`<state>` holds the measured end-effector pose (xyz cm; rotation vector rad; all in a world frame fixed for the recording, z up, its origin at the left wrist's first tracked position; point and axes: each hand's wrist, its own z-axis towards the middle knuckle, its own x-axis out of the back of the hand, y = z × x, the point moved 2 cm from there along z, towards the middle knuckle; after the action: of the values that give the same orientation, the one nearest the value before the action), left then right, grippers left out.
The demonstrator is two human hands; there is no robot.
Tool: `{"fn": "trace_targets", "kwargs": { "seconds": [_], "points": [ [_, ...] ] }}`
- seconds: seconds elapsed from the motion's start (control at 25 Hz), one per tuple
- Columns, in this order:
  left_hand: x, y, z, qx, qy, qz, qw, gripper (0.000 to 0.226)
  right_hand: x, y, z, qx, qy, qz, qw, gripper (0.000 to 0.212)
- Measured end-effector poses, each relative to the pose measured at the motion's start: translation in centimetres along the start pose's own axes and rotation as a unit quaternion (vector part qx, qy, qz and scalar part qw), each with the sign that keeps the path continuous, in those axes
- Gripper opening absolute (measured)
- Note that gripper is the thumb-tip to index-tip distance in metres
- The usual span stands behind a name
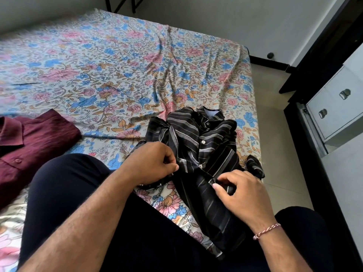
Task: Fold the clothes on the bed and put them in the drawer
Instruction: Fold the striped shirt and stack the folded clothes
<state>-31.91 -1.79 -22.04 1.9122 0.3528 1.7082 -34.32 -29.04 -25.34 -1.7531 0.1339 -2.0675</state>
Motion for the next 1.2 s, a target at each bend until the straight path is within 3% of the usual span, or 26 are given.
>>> {"fn": "trace_targets", "kwargs": {
  "seconds": [0.12,0.24,0.4,0.6,0.76,0.88,0.96,1.12,1.2],
  "points": [
    [0.0,0.1,-0.1,-0.007,-0.017,-0.004,1.0,0.016,-0.1,-0.7,0.2,0.019,0.019,-0.023,0.999,0.007],
    [0.2,0.4,-0.3,-0.015,-0.029,0.006,0.999,0.013,1.3,-1.1,0.6,0.0,0.08,0.026,0.996,0.014],
    [0.9,0.8,-0.2,-0.039,0.005,-0.043,0.998,0.017,4.4,-1.2,1.6,-0.025,0.131,0.072,0.989,0.008],
    [0.7,2.5,-0.4,-0.026,0.026,-0.179,0.983,0.025,6.6,-1.6,1.4,-0.01,0.042,0.099,0.994,0.031],
    [-0.3,3.3,-0.2,-0.034,0.069,-0.198,0.977,0.037,5.6,-2.7,-0.1,0.029,0.12,0.097,0.988,0.03],
    [-0.9,3.4,0.2,0.02,0.081,-0.219,0.972,0.04,4.4,-3.4,-0.2,-0.016,0.156,0.152,0.976,0.027],
    [-1.2,3.3,0.0,0.081,0.094,-0.299,0.946,0.042,3.7,-4.1,0.0,-0.076,0.178,0.184,0.964,0.024],
    [-2.6,4.4,-2.4,0.165,0.103,-0.54,0.819,0.038,2.8,-5.8,-0.4,-0.152,0.213,0.238,0.935,0.024],
    [-4.2,5.6,-4.2,0.168,0.1,-0.6,0.776,0.028,2.6,-6.5,-0.8,-0.158,0.208,0.288,0.921,0.022]
  ]
}}
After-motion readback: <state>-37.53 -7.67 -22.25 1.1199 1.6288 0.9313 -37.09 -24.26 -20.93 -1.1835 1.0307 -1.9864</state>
